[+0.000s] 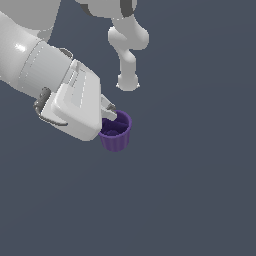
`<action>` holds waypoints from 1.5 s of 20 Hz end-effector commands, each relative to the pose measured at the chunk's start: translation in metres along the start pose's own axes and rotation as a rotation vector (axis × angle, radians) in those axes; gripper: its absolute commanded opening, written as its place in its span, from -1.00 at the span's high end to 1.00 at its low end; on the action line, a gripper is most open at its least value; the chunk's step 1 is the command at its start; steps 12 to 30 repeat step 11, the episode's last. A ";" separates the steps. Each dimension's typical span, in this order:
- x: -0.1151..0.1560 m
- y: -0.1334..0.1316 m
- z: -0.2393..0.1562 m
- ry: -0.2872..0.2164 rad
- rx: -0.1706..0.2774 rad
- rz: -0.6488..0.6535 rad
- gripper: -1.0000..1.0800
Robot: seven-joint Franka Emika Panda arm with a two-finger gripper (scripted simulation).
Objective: Pick up the object and move it to a goal position.
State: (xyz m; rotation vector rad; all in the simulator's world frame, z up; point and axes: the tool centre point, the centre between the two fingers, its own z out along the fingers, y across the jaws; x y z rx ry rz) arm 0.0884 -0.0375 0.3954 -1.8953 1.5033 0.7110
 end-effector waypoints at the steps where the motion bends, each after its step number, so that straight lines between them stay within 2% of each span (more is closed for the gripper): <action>1: -0.004 -0.004 -0.005 0.000 0.001 -0.001 1.00; 30: -0.009 -0.009 -0.010 -0.001 0.002 -0.001 1.00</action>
